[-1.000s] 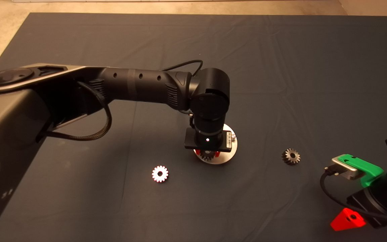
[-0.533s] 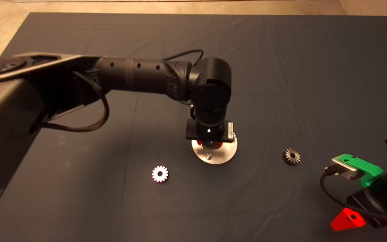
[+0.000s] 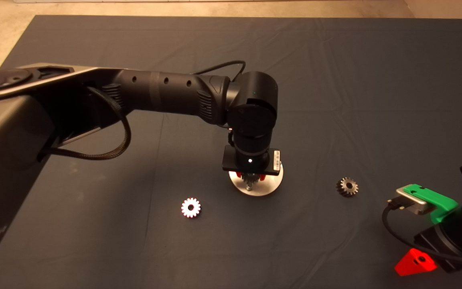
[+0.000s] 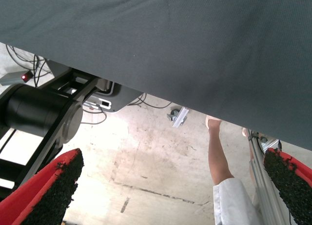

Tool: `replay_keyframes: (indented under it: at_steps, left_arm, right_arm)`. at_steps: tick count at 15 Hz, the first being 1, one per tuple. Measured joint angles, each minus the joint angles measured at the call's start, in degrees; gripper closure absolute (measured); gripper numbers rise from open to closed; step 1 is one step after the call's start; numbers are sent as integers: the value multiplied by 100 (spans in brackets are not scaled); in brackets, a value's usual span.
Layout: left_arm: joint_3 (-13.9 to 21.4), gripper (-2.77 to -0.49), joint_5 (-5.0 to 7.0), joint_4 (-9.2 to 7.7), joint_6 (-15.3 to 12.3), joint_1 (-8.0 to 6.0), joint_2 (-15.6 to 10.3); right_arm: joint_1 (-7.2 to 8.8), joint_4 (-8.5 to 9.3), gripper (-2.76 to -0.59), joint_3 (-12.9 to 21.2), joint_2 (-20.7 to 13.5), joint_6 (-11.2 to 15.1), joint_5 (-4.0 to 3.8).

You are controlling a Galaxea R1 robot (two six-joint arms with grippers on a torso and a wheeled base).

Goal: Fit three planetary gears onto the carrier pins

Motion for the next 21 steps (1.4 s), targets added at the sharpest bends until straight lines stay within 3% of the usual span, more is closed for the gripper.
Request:
replay_keyframes:
  at_steps: [6, 14, 18, 21]
  left_arm:
    - [110, -100, 24, -1, -20, 333, 1]
    - [105, -99, 30, -11, -26, 325, 0]
    - [-91, -99, 21, -14, 51, 146, 0]
    - [-111, -99, 11, -16, 51, 143, 0]
  right_arm:
    - [0, 0, -275, 0, 2, 0, 0]
    - [0, 4, -275, 0, 0, 0, 0]
    - [0, 4, -275, 0, 2, 0, 2]
    - [-1, 4, -275, 0, 1, 0, 0]
